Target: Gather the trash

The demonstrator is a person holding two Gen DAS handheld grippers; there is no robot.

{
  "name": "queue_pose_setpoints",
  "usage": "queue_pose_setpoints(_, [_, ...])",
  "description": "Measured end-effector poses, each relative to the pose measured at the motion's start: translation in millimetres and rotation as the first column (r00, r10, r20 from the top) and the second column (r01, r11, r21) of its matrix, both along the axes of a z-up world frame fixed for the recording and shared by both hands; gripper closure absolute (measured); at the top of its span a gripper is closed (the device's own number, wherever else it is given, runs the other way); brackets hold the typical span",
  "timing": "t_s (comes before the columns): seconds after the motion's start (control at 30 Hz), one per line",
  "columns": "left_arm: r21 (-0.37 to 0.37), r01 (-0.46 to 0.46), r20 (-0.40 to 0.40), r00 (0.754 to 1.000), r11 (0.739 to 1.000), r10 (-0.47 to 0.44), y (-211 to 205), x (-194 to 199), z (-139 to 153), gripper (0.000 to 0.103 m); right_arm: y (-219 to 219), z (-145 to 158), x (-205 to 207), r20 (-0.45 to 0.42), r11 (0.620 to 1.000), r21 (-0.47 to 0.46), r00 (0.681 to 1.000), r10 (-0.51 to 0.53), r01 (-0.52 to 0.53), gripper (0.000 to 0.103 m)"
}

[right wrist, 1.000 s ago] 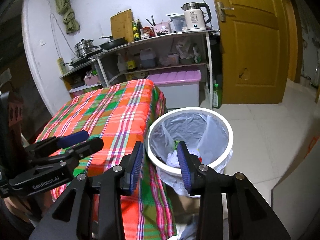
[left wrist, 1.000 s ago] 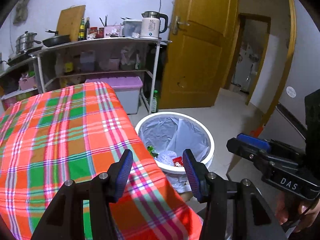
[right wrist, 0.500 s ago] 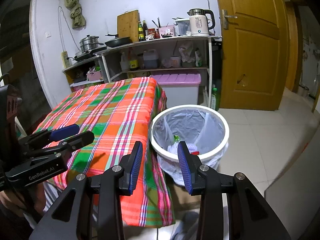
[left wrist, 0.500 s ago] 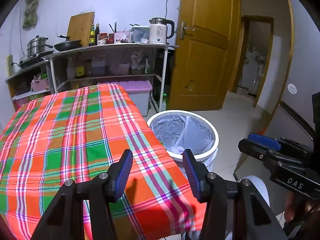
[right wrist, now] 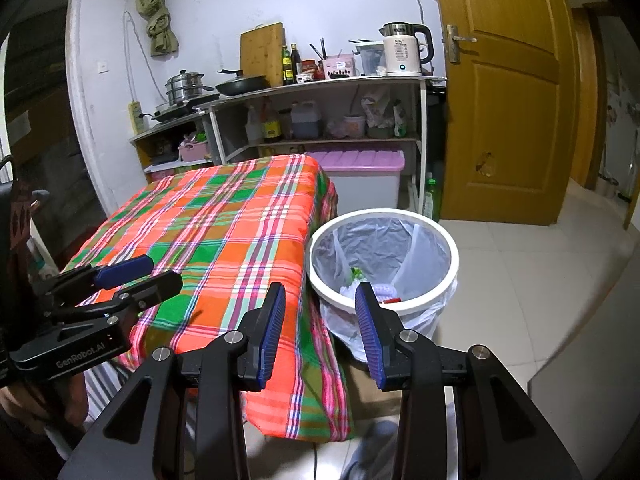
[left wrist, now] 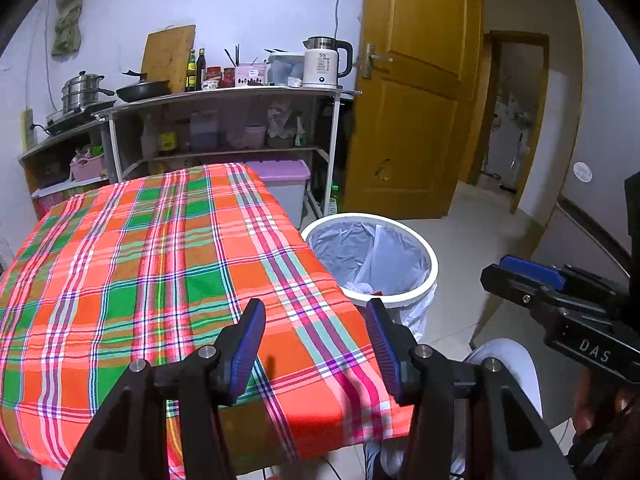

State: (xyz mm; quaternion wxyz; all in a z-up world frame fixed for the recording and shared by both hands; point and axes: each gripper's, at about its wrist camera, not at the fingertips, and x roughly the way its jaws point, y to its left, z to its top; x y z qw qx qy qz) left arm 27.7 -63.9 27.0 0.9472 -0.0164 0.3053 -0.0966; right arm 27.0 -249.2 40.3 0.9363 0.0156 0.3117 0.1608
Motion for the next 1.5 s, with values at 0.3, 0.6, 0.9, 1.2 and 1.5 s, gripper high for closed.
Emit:
queue_pose_setpoints(0.3, [-0.002,0.003,-0.01,1.0,1.0,-0.003,-1.0,2.9,-0.3,0.051,0.9,0.4,0.3,-0.001,1.0,-0.001,1.0,0.004,-0.004,0.065])
queue_pose_setpoints(0.6, [-0.004,0.002,-0.016,1.0,1.0,-0.002,-1.2,2.9,-1.8,0.051,2.1,-0.7,1.0,-0.006,1.0,-0.001,1.0,0.006,-0.006,0.065])
queue_pose_setpoints(0.9, [-0.005,0.003,-0.022,1.0,1.0,-0.003,-2.3,4.4,-4.7,0.051,4.0,-1.2,2.0,-0.011,1.0,-0.005,1.0,0.007,-0.007,0.065])
queue_pose_setpoints(1.2, [-0.006,0.004,-0.022,1.0,1.0,-0.004,-2.0,4.6,-4.6,0.051,4.1,-1.9,2.5,-0.013,1.0,-0.005,1.0,0.007,-0.007,0.065])
queue_pose_setpoints(1.5, [0.0,0.004,-0.02,1.0,1.0,-0.004,-1.9,4.3,-6.0,0.051,3.6,-1.6,2.9,-0.013,1.0,-0.006,1.0,0.007,-0.007,0.065])
